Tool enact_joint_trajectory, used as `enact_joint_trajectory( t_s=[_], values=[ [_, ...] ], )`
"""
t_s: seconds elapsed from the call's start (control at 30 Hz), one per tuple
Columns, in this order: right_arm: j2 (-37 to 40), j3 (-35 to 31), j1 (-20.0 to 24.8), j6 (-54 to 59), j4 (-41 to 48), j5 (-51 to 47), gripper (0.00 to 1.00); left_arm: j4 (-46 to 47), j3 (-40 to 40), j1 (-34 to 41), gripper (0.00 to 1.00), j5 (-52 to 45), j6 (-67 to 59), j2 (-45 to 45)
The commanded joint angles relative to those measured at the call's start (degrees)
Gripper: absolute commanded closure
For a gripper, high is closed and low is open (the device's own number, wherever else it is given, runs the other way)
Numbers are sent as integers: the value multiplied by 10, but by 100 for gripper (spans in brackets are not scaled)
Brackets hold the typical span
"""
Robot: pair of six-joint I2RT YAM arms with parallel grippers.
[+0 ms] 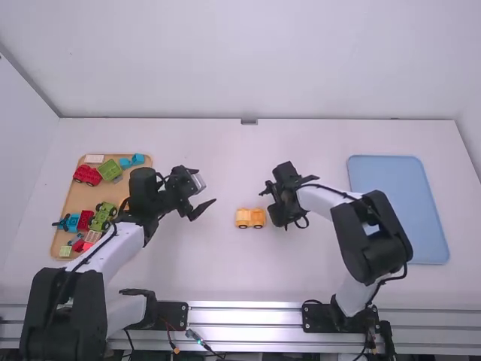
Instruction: Assemble lego blocks to make yellow taxi
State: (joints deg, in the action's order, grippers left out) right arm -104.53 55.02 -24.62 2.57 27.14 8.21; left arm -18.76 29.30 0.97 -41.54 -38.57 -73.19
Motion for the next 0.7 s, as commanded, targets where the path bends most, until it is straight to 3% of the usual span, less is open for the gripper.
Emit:
enact_joint_trajectory(
  t_s=[0.0, 0.67],
  values=[
    [11, 13, 10, -62, 3, 5, 100, -2, 0, 0, 1, -10, 3, -4],
    [11, 12, 98, -545, 7, 6, 100, -2, 0, 1, 1, -9, 2, -4]
  ],
)
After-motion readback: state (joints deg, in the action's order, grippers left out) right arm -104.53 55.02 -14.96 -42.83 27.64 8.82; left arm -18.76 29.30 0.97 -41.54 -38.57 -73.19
